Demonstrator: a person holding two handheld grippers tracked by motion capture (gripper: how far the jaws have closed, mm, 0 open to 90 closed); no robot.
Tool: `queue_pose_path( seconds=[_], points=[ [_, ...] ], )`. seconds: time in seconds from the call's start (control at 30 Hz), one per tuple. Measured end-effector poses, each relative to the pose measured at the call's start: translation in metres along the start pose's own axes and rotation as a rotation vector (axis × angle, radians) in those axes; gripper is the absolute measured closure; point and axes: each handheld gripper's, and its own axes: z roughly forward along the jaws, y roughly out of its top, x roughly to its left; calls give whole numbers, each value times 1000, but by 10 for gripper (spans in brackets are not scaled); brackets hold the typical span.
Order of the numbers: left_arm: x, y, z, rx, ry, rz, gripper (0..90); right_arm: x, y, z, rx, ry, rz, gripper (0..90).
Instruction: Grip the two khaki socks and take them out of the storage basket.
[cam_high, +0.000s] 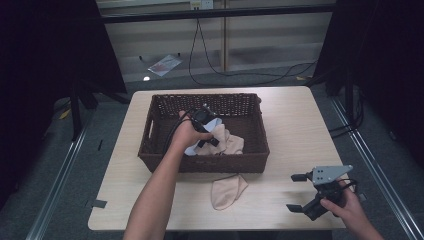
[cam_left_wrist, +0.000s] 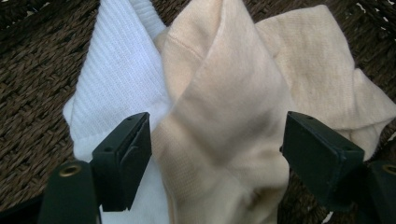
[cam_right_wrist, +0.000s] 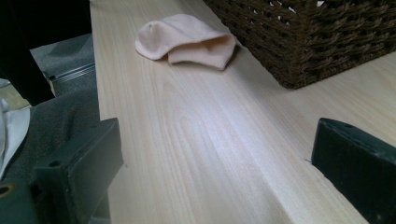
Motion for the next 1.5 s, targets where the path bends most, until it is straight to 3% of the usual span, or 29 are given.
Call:
queue_pose_path(
  seconds=[0.2,0.27,0.33,0.4,0.43,0.57,0.8,1.07,1.5],
  points=[
    [1,1,3,-17,-2,-16,427,0,0,0,1,1,-2,13],
    [1,2,2,9,13,-21,598,0,0,0,0,3,-2,13],
    [2,2,0,16,-20,-33,725,0,0,0,1,1,-2,13],
    [1,3,-3,13,-13,-34,819,0,0,-1,0,0,-2,13],
    [1,3,-4,26,-33,-44,834,0,0,-1,-1,6,1,13],
    [1,4,-15,68,-62,-63,844,0,0,-2,-6,2,0,13],
    [1,6,-35,72,-104,-77,845,-1,0,-1,-4,2,2,13],
    [-3,12,-70,84,-122,-41,845,0,0,-1,-5,1,2,13],
    [-13,21,-105,83,-143,-19,845,-1,0,0,-4,2,2,13]
  ],
)
